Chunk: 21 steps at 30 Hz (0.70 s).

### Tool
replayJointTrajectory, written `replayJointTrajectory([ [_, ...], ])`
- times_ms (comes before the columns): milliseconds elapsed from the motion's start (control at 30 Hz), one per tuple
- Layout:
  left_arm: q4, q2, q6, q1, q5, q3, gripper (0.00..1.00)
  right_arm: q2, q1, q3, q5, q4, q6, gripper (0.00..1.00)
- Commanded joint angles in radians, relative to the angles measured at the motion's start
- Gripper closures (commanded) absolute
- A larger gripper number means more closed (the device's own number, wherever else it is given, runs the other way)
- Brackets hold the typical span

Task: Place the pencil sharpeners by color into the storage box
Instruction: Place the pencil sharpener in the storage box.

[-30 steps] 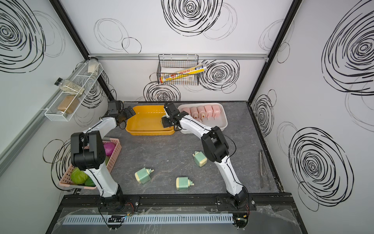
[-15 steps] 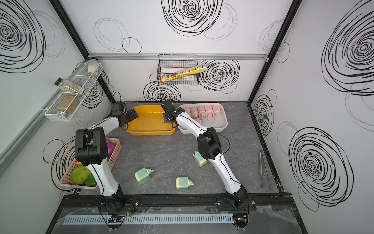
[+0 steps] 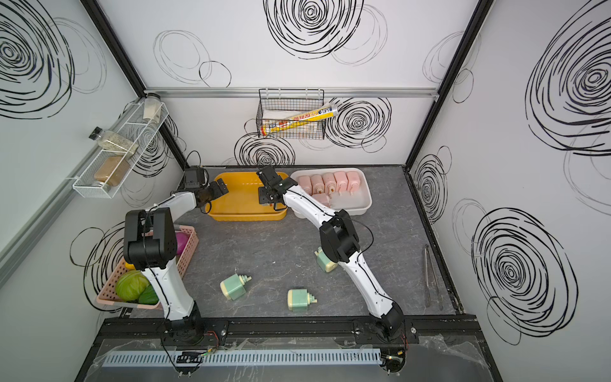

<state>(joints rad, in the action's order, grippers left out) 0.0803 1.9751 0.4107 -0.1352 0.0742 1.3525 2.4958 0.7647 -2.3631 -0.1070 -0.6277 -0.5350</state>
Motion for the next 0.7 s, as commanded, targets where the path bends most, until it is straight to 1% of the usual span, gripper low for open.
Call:
replayJointTrajectory([
  [0, -0.024, -0.009, -0.009, 0.013, 0.032, 0.0, 0.01, 0.018, -0.002, -0.046, -0.065, 0.059, -0.025, 1.0],
  [200, -0.014, -0.002, -0.013, 0.009, 0.021, 0.005, 0.01, 0.044, -0.004, -0.075, -0.249, -0.007, 0.045, 1.0],
  [233, -0.015, -0.001, -0.012, 0.009, 0.022, 0.006, 0.01, 0.044, -0.004, -0.074, -0.264, -0.018, 0.056, 1.0],
  [433, -0.011, 0.002, -0.007, 0.009, 0.032, 0.011, 0.01, 0.055, -0.008, -0.078, -0.245, -0.032, 0.081, 0.99],
  [567, -0.007, -0.001, -0.008, 0.009, 0.033, 0.014, 0.01, 0.078, -0.011, -0.083, -0.244, -0.044, 0.077, 0.92],
  [667, -0.005, -0.002, -0.009, 0.011, 0.041, 0.017, 0.01, 0.103, -0.019, -0.101, -0.209, -0.066, 0.055, 0.89],
])
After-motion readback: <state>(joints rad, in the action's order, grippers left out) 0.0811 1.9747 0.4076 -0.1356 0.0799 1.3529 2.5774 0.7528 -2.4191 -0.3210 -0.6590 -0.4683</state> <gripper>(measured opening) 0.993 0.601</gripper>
